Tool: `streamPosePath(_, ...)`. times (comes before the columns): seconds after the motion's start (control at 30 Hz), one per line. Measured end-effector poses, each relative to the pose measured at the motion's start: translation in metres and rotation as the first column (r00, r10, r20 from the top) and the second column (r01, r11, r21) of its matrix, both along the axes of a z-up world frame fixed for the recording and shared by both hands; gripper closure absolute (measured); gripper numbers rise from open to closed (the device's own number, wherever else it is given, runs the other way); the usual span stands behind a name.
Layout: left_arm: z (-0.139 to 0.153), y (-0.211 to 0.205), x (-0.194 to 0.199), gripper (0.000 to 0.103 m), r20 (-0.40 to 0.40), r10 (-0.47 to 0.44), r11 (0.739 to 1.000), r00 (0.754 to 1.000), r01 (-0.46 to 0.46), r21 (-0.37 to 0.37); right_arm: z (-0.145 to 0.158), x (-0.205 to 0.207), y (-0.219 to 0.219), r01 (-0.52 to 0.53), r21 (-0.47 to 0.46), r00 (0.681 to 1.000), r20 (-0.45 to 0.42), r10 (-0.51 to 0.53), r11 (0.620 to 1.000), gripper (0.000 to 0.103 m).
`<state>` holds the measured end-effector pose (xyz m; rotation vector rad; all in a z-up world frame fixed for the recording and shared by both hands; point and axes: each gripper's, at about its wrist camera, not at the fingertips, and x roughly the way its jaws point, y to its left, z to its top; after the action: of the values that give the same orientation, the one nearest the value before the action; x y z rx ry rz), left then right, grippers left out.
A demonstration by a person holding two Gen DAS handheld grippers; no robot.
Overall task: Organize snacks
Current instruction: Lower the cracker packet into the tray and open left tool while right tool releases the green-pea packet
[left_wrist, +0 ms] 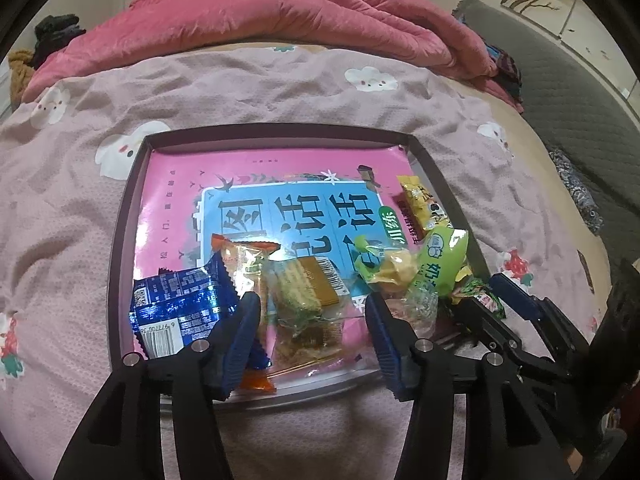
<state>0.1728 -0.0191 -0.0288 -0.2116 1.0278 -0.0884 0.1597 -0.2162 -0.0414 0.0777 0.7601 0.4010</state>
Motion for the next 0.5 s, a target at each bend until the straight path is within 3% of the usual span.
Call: streamPosePath(0.5, 0.0077, -0.0008, -0.0039, 0.042, 0.012, -0.009, 1.0, 1.0, 0.009, -0.006, 0.0071, -0.0033, -0.0041, 0.019, -0.001, 0.999, 0.042, -0.019, 1.0, 0.038)
